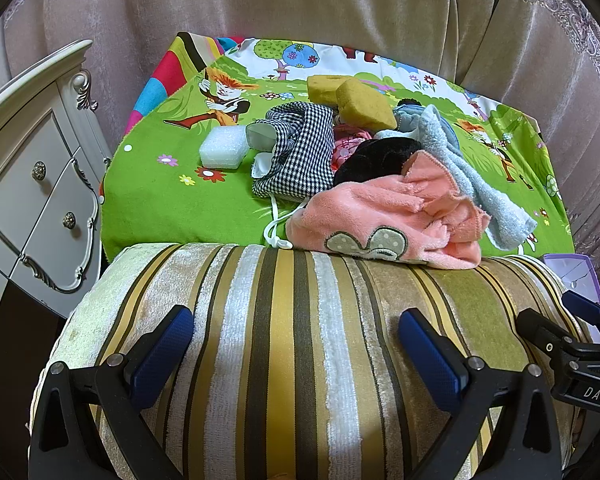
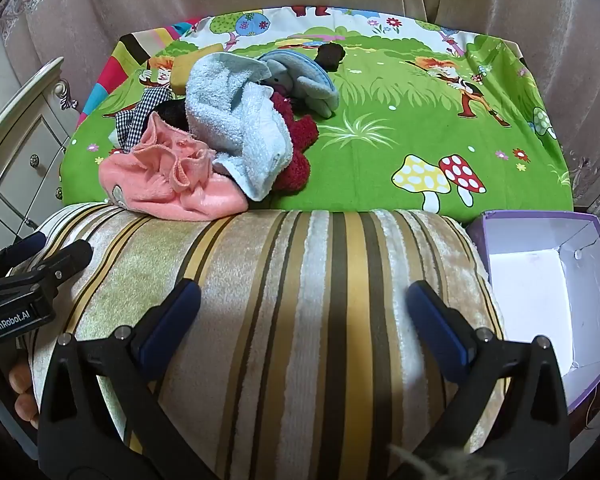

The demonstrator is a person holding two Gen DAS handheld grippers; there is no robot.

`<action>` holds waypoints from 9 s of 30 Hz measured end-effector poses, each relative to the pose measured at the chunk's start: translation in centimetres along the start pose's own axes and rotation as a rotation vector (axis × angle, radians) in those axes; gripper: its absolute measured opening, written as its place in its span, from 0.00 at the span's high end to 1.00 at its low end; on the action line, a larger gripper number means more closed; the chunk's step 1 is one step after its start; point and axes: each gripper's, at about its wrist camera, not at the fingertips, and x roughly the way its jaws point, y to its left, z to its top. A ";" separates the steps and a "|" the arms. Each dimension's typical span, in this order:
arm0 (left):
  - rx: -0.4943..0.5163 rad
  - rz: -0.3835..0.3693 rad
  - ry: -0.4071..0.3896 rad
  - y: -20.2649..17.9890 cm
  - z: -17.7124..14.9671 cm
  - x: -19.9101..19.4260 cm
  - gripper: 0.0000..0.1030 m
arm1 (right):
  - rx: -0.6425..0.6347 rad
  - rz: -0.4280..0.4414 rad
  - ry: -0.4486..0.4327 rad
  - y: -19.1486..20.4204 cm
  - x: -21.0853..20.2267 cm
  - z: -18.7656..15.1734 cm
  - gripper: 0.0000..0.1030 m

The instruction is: Organize soft objects

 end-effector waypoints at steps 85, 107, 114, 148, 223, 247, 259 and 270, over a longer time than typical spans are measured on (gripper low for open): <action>0.026 -0.276 0.030 -2.5 19.2 10.6 0.30 | -0.045 0.292 0.009 1.5 8.3 13.4 0.01; -0.027 -0.322 -0.120 -2.4 16.1 4.8 0.66 | 0.112 0.432 -0.066 -3.2 4.7 11.6 0.79; -0.060 -0.323 -0.161 -2.4 14.6 3.0 0.66 | 0.134 0.445 -0.133 -5.2 1.6 11.3 0.80; 0.285 -0.576 0.027 -24.9 6.8 -0.5 0.66 | 0.344 -0.015 -0.262 -24.6 -7.9 -0.1 0.80; -0.150 -0.097 -0.041 7.6 16.6 5.2 0.29 | 0.004 0.059 -0.210 -10.7 -2.8 11.5 0.26; -0.047 0.003 0.185 9.3 16.0 16.5 0.30 | 0.037 0.145 -0.127 -10.8 7.1 23.9 0.22; -0.086 0.034 0.097 10.4 16.5 15.8 0.54 | 0.026 0.179 -0.014 -7.9 17.0 28.1 0.21; -0.150 0.045 -0.118 10.5 17.0 11.3 0.54 | 0.025 0.201 0.023 -6.5 22.9 30.0 0.21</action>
